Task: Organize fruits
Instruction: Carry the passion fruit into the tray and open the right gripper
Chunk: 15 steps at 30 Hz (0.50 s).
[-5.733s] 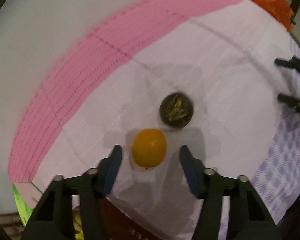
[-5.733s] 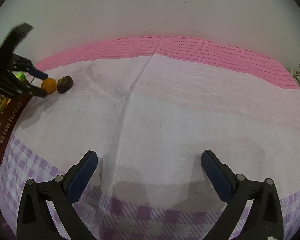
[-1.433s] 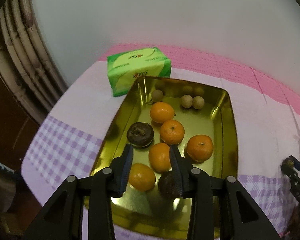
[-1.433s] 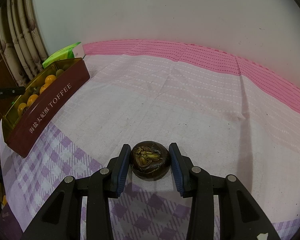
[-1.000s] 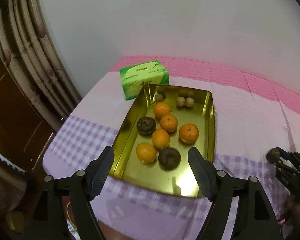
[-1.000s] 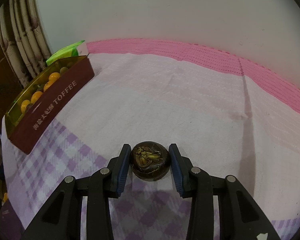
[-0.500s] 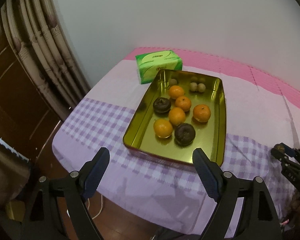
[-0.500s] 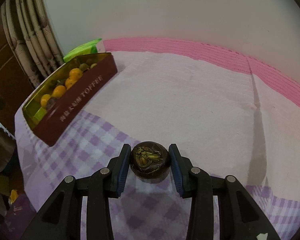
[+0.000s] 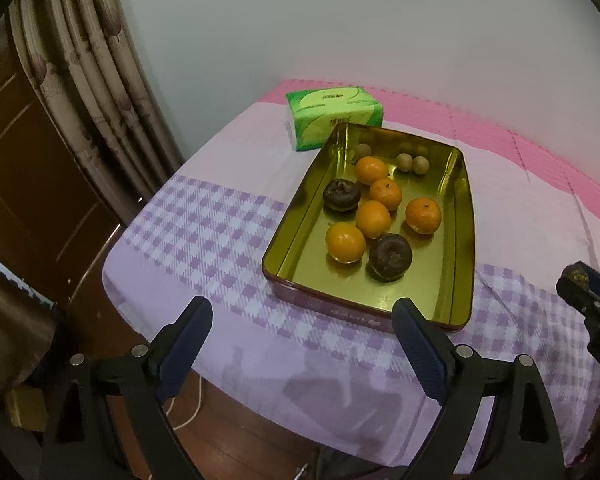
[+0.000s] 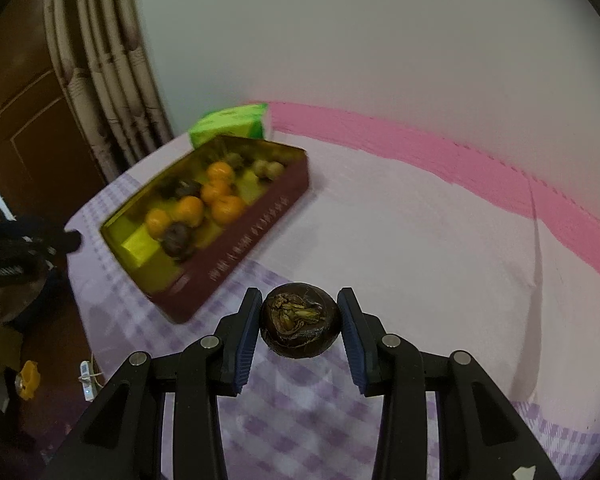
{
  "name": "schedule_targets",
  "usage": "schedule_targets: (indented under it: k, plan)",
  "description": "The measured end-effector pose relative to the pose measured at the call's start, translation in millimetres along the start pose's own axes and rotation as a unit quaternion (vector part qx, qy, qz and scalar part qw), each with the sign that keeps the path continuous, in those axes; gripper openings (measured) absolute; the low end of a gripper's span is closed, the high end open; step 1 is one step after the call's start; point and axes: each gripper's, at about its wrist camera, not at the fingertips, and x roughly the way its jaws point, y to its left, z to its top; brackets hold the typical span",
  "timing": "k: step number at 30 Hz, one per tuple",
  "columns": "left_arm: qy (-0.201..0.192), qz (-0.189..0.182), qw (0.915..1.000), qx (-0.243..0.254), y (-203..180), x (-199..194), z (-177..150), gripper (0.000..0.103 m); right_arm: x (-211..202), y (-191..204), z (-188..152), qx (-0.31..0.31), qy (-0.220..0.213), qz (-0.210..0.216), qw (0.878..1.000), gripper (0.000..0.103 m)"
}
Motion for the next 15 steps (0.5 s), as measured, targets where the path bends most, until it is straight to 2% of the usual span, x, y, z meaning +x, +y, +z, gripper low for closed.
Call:
schedule_targets:
  k: [7,15]
  plan:
    - [0.007,0.001,0.9999,-0.008,7.1,5.3,2.0,0.092,-2.8,34.2,21.6,-0.019,-0.01,0.029,0.999,0.037]
    - [0.007,0.009,0.9998,-0.016,14.5,8.9,3.4,0.092,2.0,54.4,41.2,-0.023,-0.014,0.058,0.998,0.037]
